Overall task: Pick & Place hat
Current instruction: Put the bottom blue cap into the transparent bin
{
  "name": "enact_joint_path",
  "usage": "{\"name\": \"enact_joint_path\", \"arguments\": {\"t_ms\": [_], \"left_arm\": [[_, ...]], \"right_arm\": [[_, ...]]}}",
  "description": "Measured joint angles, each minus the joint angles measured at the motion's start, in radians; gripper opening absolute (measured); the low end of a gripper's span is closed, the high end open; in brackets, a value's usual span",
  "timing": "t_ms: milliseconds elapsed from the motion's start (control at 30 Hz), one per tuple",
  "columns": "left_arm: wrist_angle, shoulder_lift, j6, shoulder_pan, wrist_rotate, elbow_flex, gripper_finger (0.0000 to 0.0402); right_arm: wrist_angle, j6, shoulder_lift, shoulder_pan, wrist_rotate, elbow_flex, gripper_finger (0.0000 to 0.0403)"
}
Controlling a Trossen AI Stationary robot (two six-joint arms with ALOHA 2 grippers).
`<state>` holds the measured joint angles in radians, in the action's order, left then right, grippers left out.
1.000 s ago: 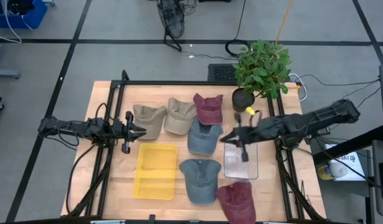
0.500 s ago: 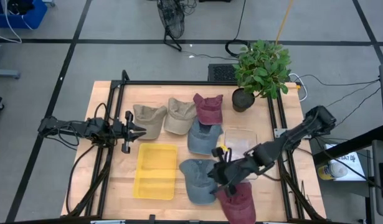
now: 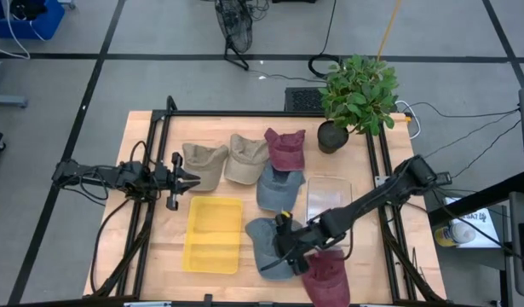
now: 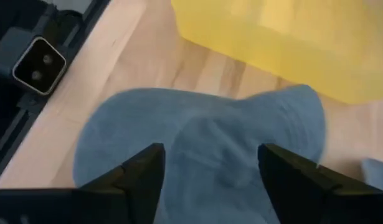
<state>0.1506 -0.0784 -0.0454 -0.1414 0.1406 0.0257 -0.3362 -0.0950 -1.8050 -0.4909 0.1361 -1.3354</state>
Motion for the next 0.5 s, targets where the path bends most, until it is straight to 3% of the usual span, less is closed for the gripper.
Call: {"name": "enact_joint_path", "arguments": {"t_ms": [500], "left_arm": [[0.003,0.000,0.025,0.000,0.000,0.000,0.0061]], "right_arm": [[0.018,-0.102,-0.049,0.026,-0.088,0.023,0.0241]]}}
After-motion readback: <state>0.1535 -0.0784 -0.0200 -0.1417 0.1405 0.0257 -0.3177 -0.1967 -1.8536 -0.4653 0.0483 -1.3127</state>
